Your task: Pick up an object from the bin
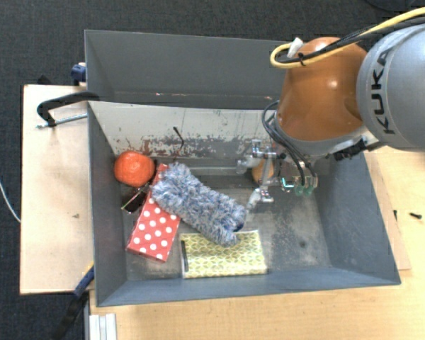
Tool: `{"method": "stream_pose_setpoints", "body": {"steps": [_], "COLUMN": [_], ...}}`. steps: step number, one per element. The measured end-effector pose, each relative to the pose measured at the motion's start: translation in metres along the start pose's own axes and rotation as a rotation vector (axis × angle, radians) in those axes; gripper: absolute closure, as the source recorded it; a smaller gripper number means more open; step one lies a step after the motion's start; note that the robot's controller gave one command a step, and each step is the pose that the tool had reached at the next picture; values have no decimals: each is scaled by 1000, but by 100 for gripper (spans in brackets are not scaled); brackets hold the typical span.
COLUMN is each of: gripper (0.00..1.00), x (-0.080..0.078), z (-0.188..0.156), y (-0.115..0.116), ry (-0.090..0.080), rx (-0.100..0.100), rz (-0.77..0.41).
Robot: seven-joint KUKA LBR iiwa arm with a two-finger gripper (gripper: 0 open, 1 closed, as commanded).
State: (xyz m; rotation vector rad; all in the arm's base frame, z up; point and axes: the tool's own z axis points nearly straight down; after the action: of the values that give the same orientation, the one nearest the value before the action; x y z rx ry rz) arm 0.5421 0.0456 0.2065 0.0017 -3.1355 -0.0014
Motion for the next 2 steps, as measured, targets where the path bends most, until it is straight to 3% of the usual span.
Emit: {"method": "stream_pose_setpoints", "body": {"steps": [1, 2], "gripper": [0, 0], "x": [-2, -18], "z": [-4, 59], "y": [0, 17], "ry": [-8, -13], "rx": [-1, -1], "rz": [1, -1]}}
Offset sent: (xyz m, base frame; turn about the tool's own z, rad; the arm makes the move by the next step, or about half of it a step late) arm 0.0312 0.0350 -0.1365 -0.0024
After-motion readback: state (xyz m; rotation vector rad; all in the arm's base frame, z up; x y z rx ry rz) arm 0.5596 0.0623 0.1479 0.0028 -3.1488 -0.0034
